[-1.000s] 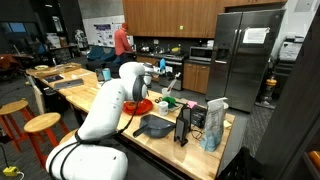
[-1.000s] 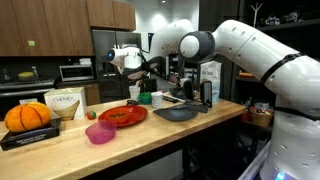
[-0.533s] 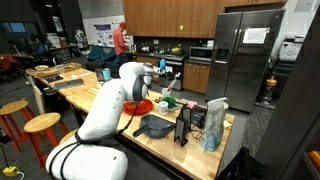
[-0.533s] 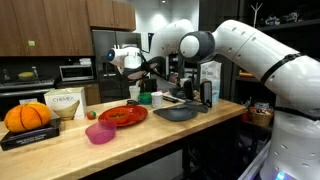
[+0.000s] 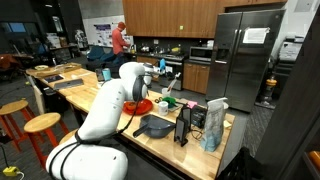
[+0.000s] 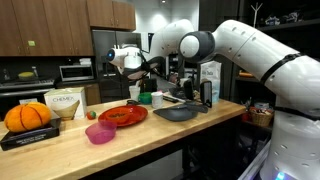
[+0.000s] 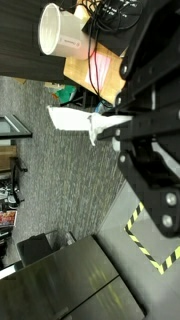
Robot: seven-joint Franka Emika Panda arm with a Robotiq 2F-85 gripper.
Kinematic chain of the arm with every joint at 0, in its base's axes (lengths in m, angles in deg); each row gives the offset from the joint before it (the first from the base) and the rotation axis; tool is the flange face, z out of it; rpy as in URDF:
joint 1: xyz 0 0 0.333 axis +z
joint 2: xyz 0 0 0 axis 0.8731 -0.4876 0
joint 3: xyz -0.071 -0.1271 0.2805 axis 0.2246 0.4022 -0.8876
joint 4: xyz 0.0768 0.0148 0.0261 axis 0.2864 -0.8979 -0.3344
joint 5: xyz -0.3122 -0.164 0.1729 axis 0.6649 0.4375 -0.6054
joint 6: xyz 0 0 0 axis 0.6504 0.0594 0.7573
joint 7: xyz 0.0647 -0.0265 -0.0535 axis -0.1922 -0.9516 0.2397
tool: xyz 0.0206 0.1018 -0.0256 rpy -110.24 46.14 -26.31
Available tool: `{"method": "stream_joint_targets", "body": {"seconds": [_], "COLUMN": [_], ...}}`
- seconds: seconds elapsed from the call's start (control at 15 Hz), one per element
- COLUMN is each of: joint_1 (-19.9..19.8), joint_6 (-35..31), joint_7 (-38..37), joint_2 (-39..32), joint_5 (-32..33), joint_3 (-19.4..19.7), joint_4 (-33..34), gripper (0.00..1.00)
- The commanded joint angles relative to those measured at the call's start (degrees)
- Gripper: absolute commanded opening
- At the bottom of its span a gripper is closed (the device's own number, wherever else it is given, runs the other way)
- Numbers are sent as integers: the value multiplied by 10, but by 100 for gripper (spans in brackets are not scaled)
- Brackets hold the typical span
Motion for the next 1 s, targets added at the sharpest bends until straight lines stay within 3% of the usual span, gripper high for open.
{"method": "stream_joint_targets", "body": {"seconds": [0.0,0.2,0.73,0.93], "joint_1": [0,2,9,13], "joint_6": [0,1,-3,-4], "joint_7": [0,-4,-7,-10], "joint_2": [0,-1,0,4], "joint_5": [0,2,11,19], "joint_3": [0,2,4,5], "joint_4": [0,-1,-1,0], "gripper": [34,46,98,100]}}
